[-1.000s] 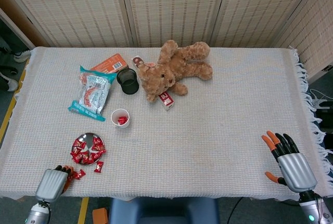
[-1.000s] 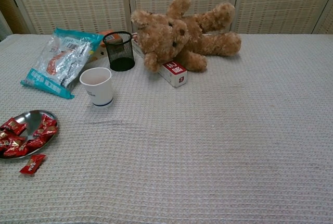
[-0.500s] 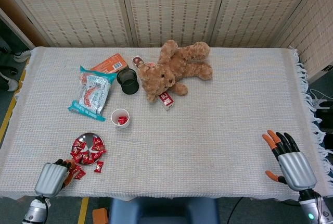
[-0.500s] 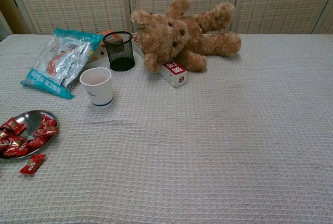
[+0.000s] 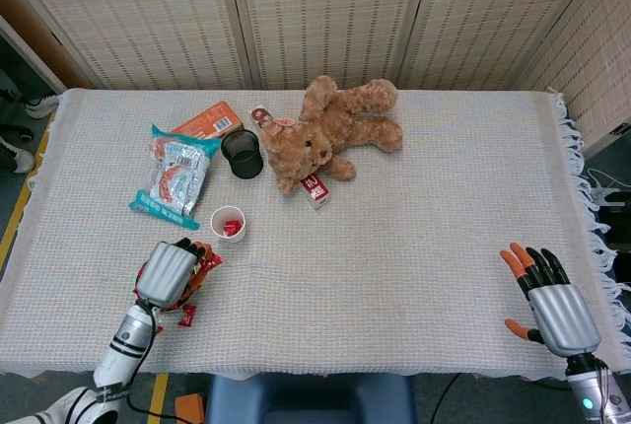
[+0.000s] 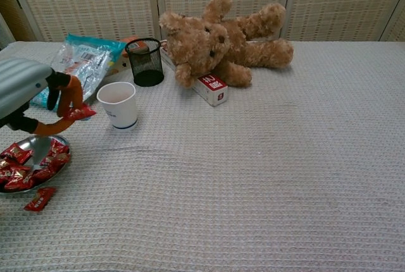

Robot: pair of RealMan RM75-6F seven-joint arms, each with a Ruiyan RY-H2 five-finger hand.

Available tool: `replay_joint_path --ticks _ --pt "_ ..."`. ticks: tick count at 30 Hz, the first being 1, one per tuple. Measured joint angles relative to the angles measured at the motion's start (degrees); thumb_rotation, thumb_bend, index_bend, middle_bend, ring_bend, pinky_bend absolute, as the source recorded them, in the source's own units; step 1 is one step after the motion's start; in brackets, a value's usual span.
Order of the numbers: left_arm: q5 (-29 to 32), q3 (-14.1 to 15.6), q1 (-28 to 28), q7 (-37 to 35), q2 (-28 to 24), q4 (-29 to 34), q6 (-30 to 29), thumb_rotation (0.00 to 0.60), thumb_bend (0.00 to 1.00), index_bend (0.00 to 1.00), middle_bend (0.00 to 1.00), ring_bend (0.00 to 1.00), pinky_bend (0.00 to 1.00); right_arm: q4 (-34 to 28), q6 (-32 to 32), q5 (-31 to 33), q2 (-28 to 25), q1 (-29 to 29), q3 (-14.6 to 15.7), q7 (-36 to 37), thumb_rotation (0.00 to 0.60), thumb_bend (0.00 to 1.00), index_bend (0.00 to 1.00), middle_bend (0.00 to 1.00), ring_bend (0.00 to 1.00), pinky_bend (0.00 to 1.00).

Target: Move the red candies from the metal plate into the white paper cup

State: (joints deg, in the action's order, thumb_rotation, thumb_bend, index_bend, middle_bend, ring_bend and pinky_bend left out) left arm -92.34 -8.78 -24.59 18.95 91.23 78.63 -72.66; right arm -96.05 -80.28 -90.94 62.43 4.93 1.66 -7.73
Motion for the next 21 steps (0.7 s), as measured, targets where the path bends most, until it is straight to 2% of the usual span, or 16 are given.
replay_joint_path --ticks 8,15,19,21 --pt "5.4 -5.2 -7.9 4.6 5.7 -3.4 6.3 0.6 0.41 0.54 0.6 0.57 0.98 0.2 0.6 1.9 0.0 0.2 -0.7 0.0 0.6 0.02 0.0 0.0 0.0 0.0" --pt "8.9 -7.2 -11.1 4.8 7.9 -9.0 8.2 0.6 0.41 0.53 0.6 0.56 0.98 0.2 0.4 2.4 -0.2 0.0 -0.9 0.1 0.6 0.02 0.0 0.0 0.0 0.0" --pt "10.4 -7.1 -12.2 5.3 8.8 -11.6 8.9 0.6 0.41 0.48 0.59 0.55 0.98 0.2 0.4 2.5 -0.3 0.0 -1.0 0.1 0.6 0.03 0.0 0.0 0.0 0.0" --pt "10.7 -6.9 -12.3 5.6 8.8 -11.8 9.1 0.6 0.42 0.4 0.55 0.54 0.98 0.2 0.4 2.6 -0.3 0.0 -1.0 0.0 0.6 0.04 0.0 0.0 0.0 0.0"
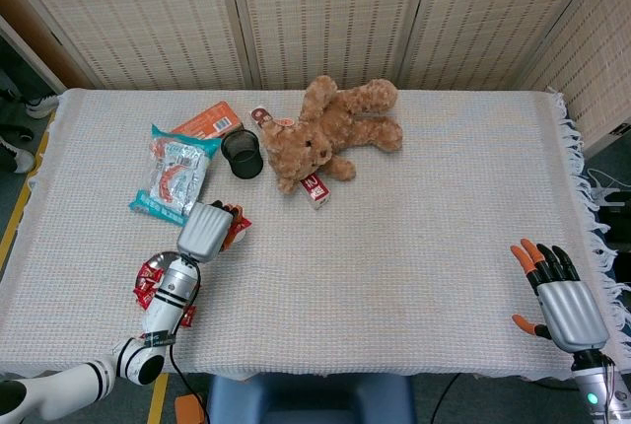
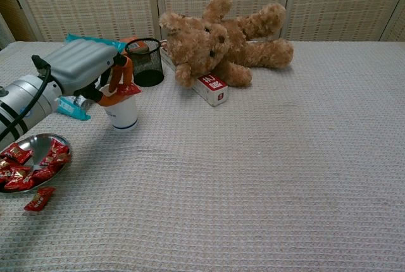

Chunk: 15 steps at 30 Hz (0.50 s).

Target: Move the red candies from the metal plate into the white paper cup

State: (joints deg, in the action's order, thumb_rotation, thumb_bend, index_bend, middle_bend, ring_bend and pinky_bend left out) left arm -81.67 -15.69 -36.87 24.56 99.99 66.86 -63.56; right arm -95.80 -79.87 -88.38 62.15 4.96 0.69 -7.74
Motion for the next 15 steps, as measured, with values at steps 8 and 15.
replay_joint_path --ticks 8,15 --pt "2.0 0.9 -0.1 2.6 -2.3 2.6 0.6 0.6 0.41 0.2 0.42 0.46 0.98 -0.5 0.3 0.2 0.0 0.0 0.1 -0.9 0.6 0.05 0.0 0.0 0.0 0.0" --pt "2.8 1.8 0.4 4.5 -5.0 6.7 -0.9 0.6 0.41 0.2 0.39 0.44 0.98 -0.6 0.2 -0.2 -0.1 0.0 0.3 -0.5 0.6 0.05 0.0 0.0 0.0 0.0"
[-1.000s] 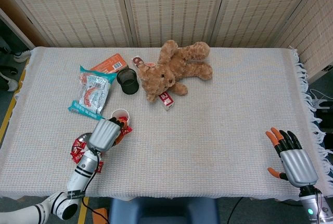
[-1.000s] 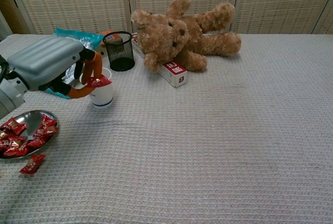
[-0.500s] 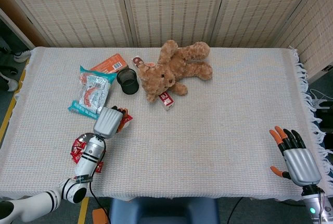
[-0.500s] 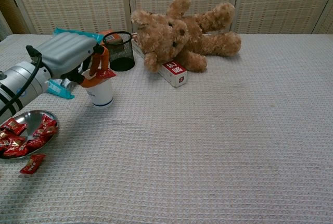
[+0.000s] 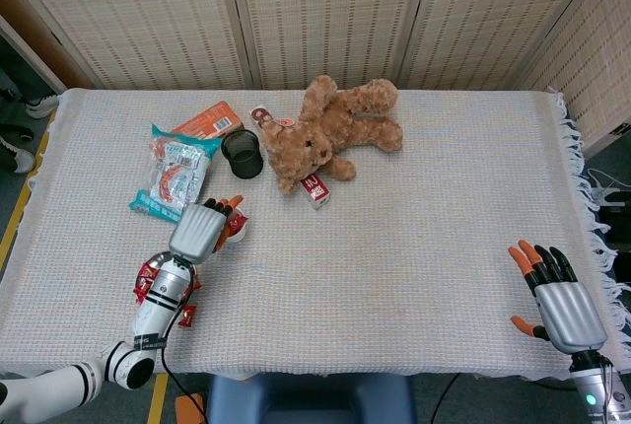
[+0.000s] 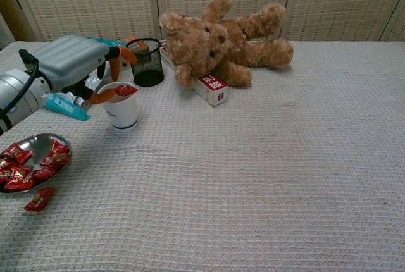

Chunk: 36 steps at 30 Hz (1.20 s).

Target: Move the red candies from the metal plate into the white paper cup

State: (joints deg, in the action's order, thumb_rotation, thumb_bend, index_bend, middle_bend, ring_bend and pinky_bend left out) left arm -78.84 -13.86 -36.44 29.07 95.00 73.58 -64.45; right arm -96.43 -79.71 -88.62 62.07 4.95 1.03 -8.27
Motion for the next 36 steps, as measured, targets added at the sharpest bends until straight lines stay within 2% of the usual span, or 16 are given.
replay_joint_path --ticks 8,12,16,21,23,25,29,36 --pt "2.6 0.6 1.0 3.0 -3.4 4.4 -0.8 0.6 0.41 0.2 0.38 0.43 0.98 -0.2 -0.3 -1.0 0.0 -0.1 0.5 -0.1 0.6 0.05 0.0 0.0 0.0 0.0" --pt "0.2 3.1 2.9 1.5 -5.4 7.7 -3.3 0.6 0.41 0.21 0.38 0.44 0.98 -0.2 -0.5 -0.9 -0.1 -0.2 0.4 0.2 0.6 0.05 0.0 0.0 0.0 0.0" --pt "-5.5 9.2 6.9 -1.9 -8.3 11.7 -7.7 0.6 0.42 0.23 0.38 0.46 0.98 -0.1 0.0 -0.9 -0.1 0.0 0.5 0.4 0.6 0.05 0.0 0.0 0.0 0.0" --pt "-15.4 19.1 14.6 -4.8 -11.0 13.4 -16.9 0.6 0.42 0.24 0.39 0.46 0.98 -0.3 -0.7 -2.2 -0.4 -0.2 0.9 0.7 0.6 0.05 0.0 0.0 0.0 0.0" --pt "-17.3 22.5 18.1 -5.1 -11.8 13.4 -19.4 0.6 0.42 0.22 0.39 0.46 0.98 -0.4 -1.6 -2.8 -0.5 -0.4 1.0 1.0 0.6 0.05 0.0 0.0 0.0 0.0" --pt "-18.0 24.4 20.6 -5.6 -12.4 13.2 -20.9 0.6 0.41 0.21 0.4 0.46 0.98 -0.5 -2.5 -3.4 -0.7 -0.7 1.0 1.4 0.6 0.05 0.0 0.0 0.0 0.0" --pt "-18.2 25.5 23.8 -7.3 -12.6 10.8 -22.8 0.6 0.42 0.24 0.43 0.46 0.98 -0.6 -3.2 -5.1 -0.9 -1.0 1.5 2.0 0.6 0.05 0.0 0.0 0.0 0.0" --pt "-18.0 25.9 26.6 -6.7 -10.2 3.3 -22.7 0.6 0.42 0.27 0.43 0.45 0.98 -0.8 -3.1 -6.8 -1.0 -0.9 2.4 2.0 0.6 0.05 0.0 0.0 0.0 0.0"
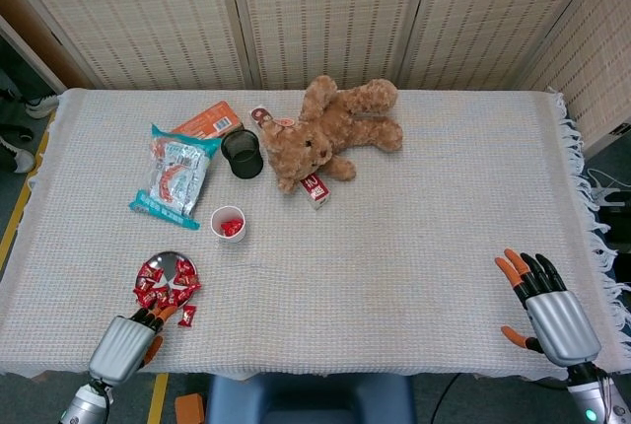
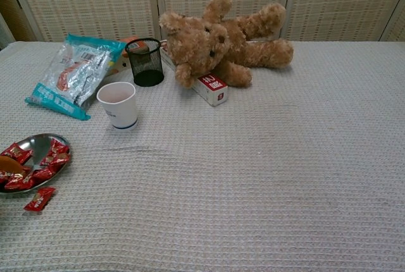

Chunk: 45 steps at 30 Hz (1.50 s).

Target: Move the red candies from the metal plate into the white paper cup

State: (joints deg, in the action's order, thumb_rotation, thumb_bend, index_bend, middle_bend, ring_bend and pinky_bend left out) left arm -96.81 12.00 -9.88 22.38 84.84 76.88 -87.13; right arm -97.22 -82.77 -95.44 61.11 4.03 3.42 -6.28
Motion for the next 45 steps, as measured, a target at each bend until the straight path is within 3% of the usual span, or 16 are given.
replay_joint_path --ticks 8,24,38,45 --pt "0.4 -0.4 2.3 1.8 3.0 -6.6 1.3 0.6 0.41 0.3 0.42 0.4 0.98 0.0 -0.5 -0.5 -0.2 -0.3 0.2 0.2 0.6 0.05 0.0 0.0 0.0 0.0" --pt "-0.1 -2.5 3.4 2.7 6.1 -13.1 2.5 0.6 0.41 0.38 0.42 0.39 0.98 -0.4 0.5 -0.1 -0.5 -0.1 0.3 0.0 0.6 0.05 0.0 0.0 0.0 0.0" --pt "0.5 -4.2 3.5 3.0 7.6 -16.0 3.8 0.6 0.41 0.51 0.53 0.51 0.98 -0.5 0.8 -0.4 -0.7 0.0 0.5 0.5 0.6 0.05 0.0 0.0 0.0 0.0" --pt "-0.5 -4.7 3.6 2.3 7.6 -16.2 1.3 0.6 0.42 0.58 0.61 0.57 0.99 -0.4 1.0 -0.3 -0.7 0.1 0.5 0.5 0.6 0.05 0.0 0.0 0.0 0.0"
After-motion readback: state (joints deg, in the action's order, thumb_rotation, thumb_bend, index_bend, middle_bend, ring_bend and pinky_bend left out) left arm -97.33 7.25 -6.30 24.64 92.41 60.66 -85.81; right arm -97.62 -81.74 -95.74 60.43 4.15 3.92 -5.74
